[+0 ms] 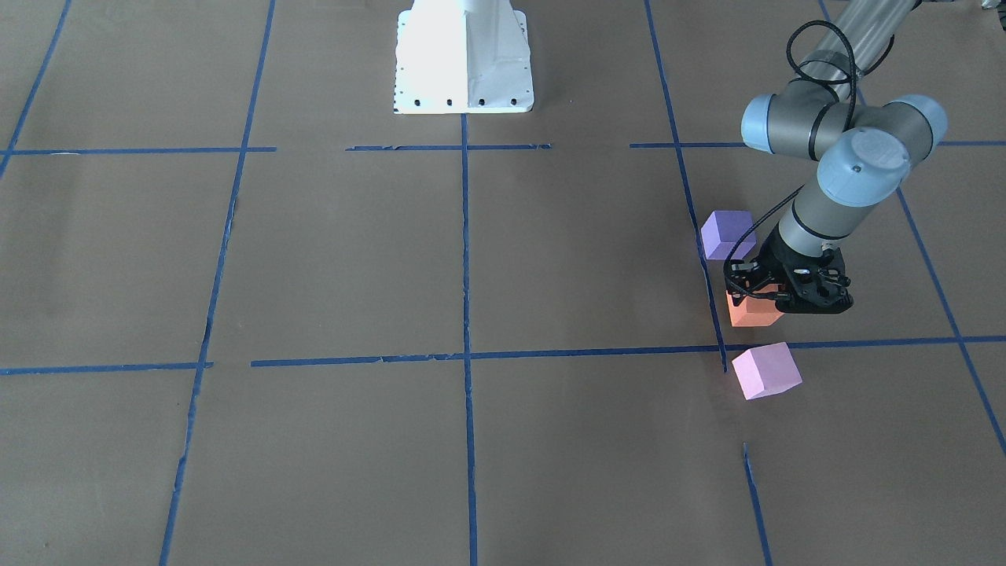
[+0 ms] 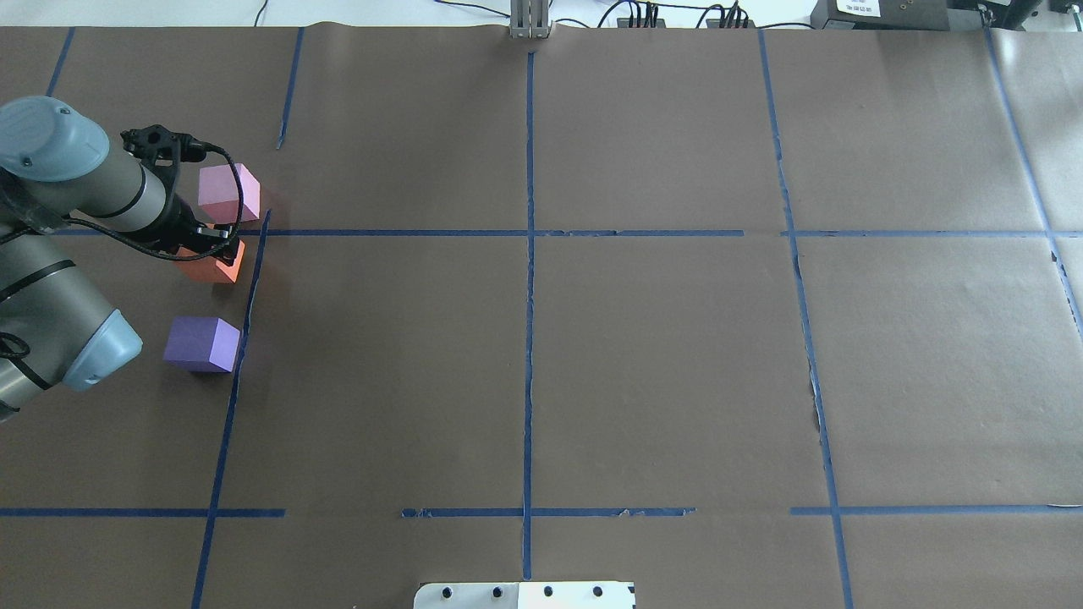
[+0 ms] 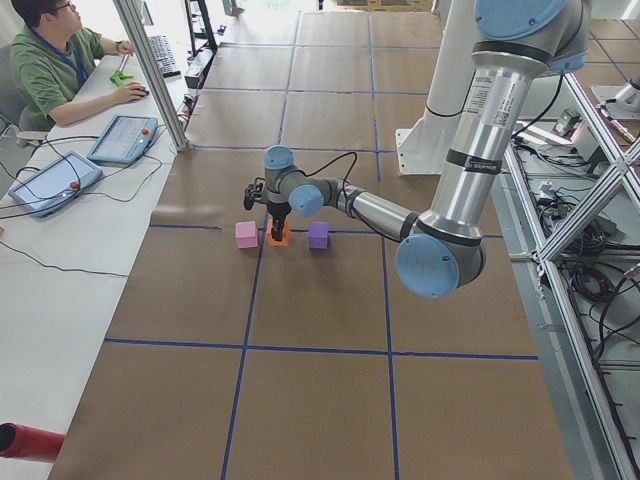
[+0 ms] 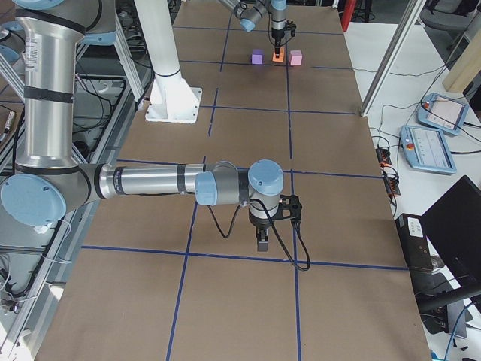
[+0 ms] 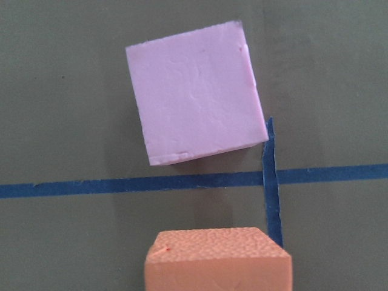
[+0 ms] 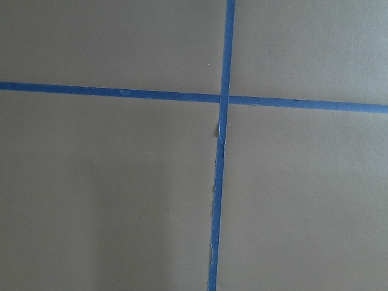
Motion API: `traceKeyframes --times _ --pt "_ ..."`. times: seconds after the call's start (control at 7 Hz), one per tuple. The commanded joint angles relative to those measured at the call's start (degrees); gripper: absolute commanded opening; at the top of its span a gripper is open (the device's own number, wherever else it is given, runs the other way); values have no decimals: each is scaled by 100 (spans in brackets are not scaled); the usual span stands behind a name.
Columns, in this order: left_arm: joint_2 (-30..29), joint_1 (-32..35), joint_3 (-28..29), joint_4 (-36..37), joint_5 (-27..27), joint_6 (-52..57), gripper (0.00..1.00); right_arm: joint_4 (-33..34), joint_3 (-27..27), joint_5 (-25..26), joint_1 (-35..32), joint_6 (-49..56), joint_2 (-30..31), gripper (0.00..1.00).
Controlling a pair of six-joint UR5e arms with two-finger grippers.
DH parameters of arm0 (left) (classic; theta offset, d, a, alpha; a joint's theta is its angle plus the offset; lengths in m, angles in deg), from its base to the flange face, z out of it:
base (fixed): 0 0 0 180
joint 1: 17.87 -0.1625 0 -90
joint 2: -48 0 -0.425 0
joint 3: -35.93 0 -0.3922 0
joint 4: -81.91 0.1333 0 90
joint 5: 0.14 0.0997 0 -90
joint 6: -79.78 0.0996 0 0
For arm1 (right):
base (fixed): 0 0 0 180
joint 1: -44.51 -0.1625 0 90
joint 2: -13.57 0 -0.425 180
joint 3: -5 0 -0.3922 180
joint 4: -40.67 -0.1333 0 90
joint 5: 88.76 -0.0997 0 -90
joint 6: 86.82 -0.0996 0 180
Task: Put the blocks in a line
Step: 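Carry the orange cube between the pink and purple cubes and release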
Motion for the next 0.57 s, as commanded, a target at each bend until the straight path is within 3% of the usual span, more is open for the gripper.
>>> traceKeyframes --times 0.0,0.14,0.43 --pt "2 -28 184 -298 -7 2 16 0 -2 0 0 0 0 100" --pt "2 -28 193 -325 2 2 99 0 7 0 0 0 0 100" --pt "11 76 124 -325 -59 -51 100 0 7 0 0 0 0 100"
